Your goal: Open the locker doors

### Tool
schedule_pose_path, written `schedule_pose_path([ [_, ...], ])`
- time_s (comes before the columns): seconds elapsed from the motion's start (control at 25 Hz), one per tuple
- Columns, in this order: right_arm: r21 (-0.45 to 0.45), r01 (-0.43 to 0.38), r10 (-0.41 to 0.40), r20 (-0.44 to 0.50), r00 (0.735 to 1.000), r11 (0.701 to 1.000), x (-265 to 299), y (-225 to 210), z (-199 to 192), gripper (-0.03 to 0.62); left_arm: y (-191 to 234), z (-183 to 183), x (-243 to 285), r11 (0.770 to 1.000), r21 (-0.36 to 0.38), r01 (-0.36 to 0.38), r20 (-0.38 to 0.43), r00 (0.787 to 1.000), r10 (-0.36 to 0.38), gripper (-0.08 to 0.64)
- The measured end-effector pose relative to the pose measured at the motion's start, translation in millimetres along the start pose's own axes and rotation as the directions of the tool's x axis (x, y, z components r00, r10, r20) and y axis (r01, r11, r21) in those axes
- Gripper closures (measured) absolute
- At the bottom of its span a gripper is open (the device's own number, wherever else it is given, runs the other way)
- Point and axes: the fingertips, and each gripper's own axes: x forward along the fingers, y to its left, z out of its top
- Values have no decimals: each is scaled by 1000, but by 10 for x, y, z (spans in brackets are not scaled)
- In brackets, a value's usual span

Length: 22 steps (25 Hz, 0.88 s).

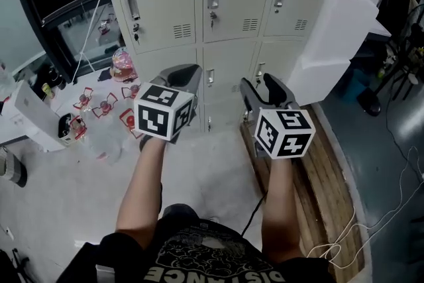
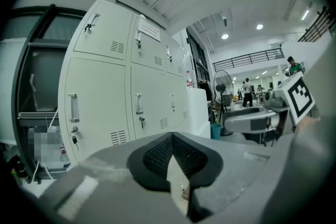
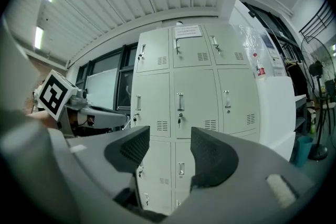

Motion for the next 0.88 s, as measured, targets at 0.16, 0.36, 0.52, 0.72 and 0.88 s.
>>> schedule_pose_path([
  [0.16, -3, -26, 26, -6, 1000, 1000, 149, 20, -23, 360, 95, 19, 21, 1000, 3, -19, 1, 1000, 19, 560],
  [0.36, -8, -60, 60, -8, 998, 998, 358, 42, 10, 360, 319, 61, 52, 998, -9, -60, 8, 998, 60, 560],
  [0.52, -10, -75, 75, -11, 997, 997, 593, -4, 9, 360, 507, 34, 189, 997, -14, -79, 8, 997, 79, 560],
  [0.72, -19, -89, 89, -13, 996, 996, 986, -108, 29, 360, 790, -32, 481, 995, -30, -92, 2, 996, 92, 560],
  [0.88, -23, -96, 96, -14, 995, 995, 1362, -204, 97, 360, 1061, -11, 747, 994, -35, -99, -1, 995, 99, 560],
])
